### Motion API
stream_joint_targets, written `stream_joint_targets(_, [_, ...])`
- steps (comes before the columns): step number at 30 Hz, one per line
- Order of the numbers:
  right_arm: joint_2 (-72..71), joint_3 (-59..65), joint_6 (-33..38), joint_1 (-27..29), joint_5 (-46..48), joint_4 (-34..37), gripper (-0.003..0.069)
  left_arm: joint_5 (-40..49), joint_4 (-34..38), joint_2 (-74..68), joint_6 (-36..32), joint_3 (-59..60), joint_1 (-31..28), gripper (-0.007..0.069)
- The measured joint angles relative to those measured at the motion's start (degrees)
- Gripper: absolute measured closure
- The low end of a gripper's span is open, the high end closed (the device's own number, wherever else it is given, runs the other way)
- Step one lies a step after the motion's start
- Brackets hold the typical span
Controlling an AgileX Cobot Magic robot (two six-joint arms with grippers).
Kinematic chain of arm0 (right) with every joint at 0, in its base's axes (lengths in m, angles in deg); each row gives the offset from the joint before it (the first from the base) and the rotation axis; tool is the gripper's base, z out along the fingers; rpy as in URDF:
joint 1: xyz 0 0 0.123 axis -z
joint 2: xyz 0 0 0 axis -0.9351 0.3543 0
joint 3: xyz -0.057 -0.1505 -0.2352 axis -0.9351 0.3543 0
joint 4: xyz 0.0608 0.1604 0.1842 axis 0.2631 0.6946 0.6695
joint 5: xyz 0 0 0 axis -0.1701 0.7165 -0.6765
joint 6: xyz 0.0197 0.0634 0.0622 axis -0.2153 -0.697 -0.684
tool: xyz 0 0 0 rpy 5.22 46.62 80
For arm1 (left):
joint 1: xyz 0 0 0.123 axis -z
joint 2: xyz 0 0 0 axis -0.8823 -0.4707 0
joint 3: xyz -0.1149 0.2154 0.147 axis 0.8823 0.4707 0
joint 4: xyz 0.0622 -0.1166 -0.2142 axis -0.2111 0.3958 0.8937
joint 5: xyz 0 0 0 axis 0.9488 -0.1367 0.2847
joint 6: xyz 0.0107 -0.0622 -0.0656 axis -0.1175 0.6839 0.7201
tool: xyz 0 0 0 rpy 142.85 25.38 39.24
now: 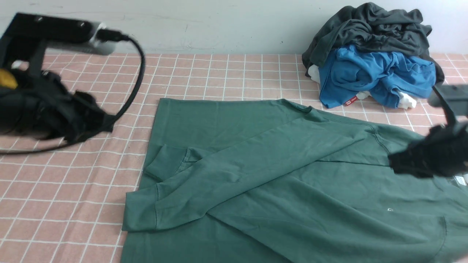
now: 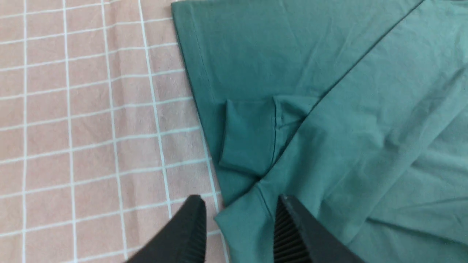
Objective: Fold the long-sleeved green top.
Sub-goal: Use both arms simultaneously to clamp the lower edge of the clothing fabric
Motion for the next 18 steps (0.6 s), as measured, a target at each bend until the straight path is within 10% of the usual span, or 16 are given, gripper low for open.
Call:
stream_joint_targets(10, [30.52, -31.47, -14.95, 0.10, 11.27, -20.51, 0.0287, 1.93, -2.94, 4.69, 0.00, 10.10, 0.00, 0.0524])
stream_joint_targets(18, [39.78, -40.96, -12.78, 0.07, 23.88, -21.38, 0.0450, 0.60, -2.94, 4.69, -0.05, 10.28, 0.00, 0.0524])
